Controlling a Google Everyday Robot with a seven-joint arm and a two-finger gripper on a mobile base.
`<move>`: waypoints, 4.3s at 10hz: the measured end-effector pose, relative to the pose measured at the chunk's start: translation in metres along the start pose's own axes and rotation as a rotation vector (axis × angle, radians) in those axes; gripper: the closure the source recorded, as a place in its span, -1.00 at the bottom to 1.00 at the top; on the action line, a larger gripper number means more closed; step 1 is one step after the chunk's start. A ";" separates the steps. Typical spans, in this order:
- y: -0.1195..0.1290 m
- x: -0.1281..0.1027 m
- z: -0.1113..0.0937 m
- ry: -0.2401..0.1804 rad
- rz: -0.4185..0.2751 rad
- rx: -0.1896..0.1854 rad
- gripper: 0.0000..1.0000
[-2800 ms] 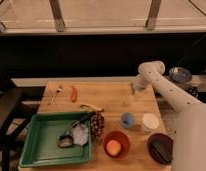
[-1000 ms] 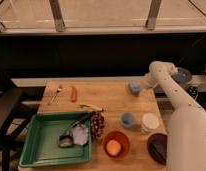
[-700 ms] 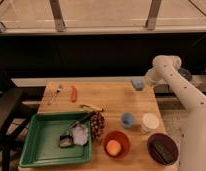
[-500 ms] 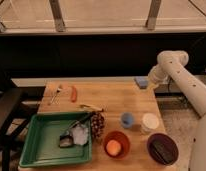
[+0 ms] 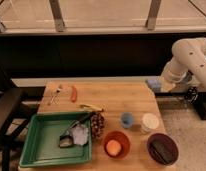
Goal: Place sponge in paper cup
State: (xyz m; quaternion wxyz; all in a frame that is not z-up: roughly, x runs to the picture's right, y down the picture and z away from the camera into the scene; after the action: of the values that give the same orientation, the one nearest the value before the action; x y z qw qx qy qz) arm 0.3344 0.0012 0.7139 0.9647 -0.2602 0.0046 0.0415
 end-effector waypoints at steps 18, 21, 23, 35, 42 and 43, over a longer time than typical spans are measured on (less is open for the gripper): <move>0.148 -0.029 -0.014 0.016 -0.044 -0.298 1.00; 0.173 -0.029 0.014 -0.003 -0.046 -0.359 1.00; 0.180 -0.024 0.031 -0.027 -0.026 -0.387 1.00; 0.169 -0.012 0.062 -0.060 -0.003 -0.419 0.31; 0.172 -0.017 0.073 -0.082 -0.005 -0.449 -0.47; 0.167 -0.014 0.071 -0.079 -0.001 -0.440 -0.47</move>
State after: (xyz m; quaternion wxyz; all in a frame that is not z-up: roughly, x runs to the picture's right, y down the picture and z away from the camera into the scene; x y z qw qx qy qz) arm 0.3060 0.1794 0.6915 0.8841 -0.4625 -0.0425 0.0511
